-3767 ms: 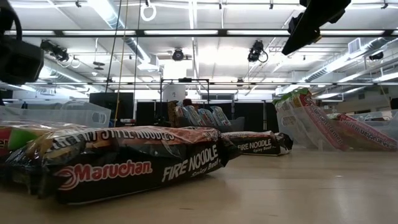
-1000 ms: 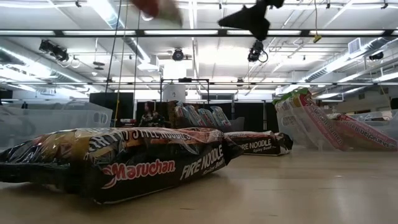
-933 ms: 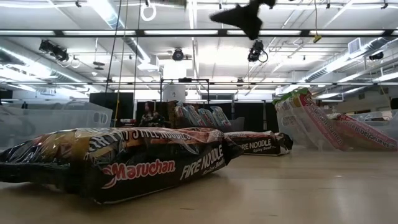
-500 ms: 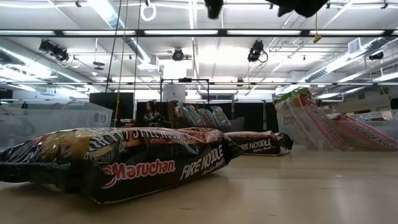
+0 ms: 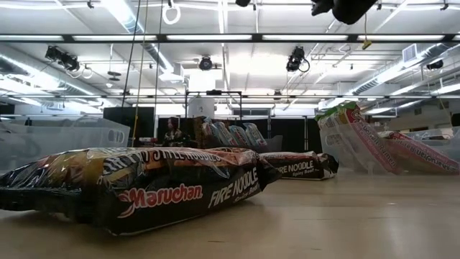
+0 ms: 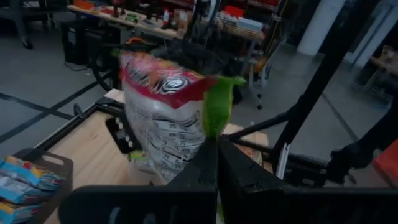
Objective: Sort Maruchan noodles
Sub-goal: Put the green noodle pack into the right transparent bin
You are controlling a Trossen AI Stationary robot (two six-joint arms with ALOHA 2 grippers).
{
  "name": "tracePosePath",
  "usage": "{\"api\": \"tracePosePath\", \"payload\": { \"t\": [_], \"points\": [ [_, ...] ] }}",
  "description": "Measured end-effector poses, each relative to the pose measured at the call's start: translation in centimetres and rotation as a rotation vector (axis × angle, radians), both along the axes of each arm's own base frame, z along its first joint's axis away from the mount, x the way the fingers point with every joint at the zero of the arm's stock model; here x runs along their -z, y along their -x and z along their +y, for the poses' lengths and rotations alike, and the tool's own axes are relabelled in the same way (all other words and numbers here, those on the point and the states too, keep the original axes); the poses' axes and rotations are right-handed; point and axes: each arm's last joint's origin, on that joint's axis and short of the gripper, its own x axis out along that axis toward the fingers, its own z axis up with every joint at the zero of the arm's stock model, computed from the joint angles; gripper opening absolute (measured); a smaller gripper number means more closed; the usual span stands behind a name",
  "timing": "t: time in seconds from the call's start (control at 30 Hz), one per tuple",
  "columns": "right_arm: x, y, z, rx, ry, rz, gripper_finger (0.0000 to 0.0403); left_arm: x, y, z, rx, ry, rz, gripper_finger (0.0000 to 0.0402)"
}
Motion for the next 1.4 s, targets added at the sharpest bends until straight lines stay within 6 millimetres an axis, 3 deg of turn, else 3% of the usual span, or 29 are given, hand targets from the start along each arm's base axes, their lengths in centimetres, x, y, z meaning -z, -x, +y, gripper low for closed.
{"api": "tracePosePath", "payload": {
  "t": [0.13, 0.6, 0.83, 0.93, 1.13, 1.27, 1.4],
  "points": [
    [-0.5, 0.0, 0.1, 0.015, 0.043, -0.03, 0.029, 0.3, -1.0, 0.3, 0.005, -0.021, 0.007, 0.0],
    [-0.6, 0.1, 0.0, 0.031, 0.033, -0.019, 0.0148, 0.1, -1.9, 2.3, -0.091, -0.016, -0.016, 0.0004],
    [-0.9, 0.4, -1.0, 0.029, 0.015, 0.058, 0.0142, 0.2, -1.9, 3.1, -0.095, -0.07, 0.012, 0.0082],
    [-1.5, 1.2, -1.4, 0.003, 0.033, 0.143, 0.0142, -0.1, -0.7, 3.5, -0.117, -0.139, 0.046, 0.013],
    [-2.9, 5.5, -2.9, 0.07, 0.004, 0.482, 0.0142, -2.3, 4.9, 5.4, -0.229, -0.192, 0.149, 0.0192],
    [-3.1, 10.4, -3.7, 0.215, -0.057, 0.827, 0.0142, -2.0, 7.6, 6.3, -0.35, -0.15, 0.2, 0.0192],
    [-4.7, 15.5, -4.3, 0.428, -0.17, 1.203, 0.0142, -1.1, 8.8, 6.9, -0.464, -0.114, 0.258, 0.0182]
  ]
}}
